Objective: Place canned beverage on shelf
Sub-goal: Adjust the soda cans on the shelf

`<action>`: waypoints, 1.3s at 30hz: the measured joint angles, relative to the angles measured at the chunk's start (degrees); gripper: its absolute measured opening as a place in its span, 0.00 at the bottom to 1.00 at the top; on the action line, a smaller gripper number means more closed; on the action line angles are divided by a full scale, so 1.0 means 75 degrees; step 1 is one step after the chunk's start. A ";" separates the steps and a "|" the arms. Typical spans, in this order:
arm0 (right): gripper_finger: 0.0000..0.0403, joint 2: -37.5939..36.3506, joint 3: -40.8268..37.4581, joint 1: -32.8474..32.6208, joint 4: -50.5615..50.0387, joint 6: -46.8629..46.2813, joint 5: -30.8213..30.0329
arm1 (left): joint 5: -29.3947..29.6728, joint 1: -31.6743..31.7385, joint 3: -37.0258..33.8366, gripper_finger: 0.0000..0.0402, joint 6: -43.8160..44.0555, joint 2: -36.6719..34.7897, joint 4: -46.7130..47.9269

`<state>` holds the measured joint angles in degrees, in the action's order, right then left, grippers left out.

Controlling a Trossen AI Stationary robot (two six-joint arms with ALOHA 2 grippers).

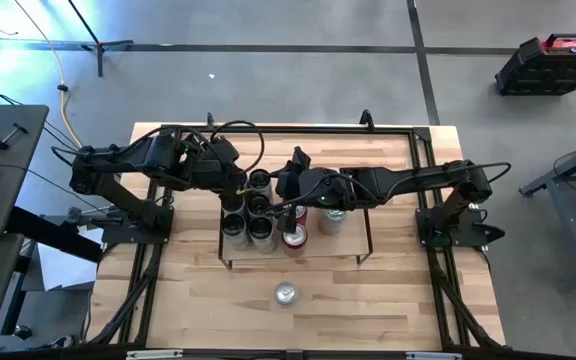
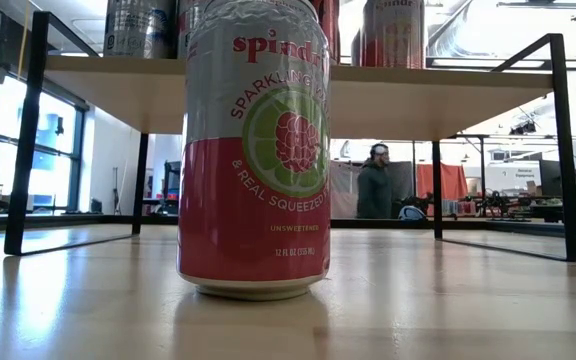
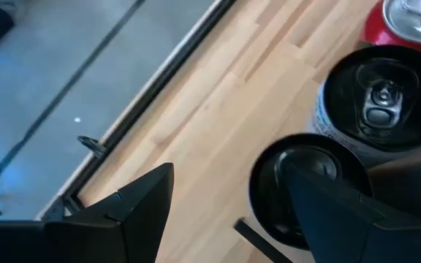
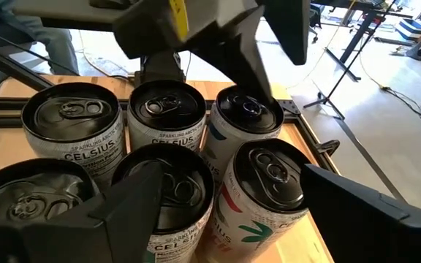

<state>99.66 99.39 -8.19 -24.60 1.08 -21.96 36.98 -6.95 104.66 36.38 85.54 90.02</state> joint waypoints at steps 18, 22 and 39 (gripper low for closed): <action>0.77 -0.0203 -0.0006 0.0000 -0.0055 0.0055 -0.0375 | -0.0830 0.0127 0.0006 0.64 -0.0066 -0.0121 -0.0023; 0.77 -0.0207 -0.0006 0.0002 -0.0054 0.0037 -0.0803 | -0.0981 0.0124 -0.0006 0.64 -0.0117 -0.0210 0.0031; 0.77 0.0021 -0.0006 0.0517 0.0025 -0.0089 -0.0535 | -0.0935 0.0192 0.0345 0.64 -0.0879 -0.0358 0.0006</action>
<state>99.82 99.35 -4.30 -24.41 0.41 -25.97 29.97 -5.51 107.25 29.79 82.85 90.06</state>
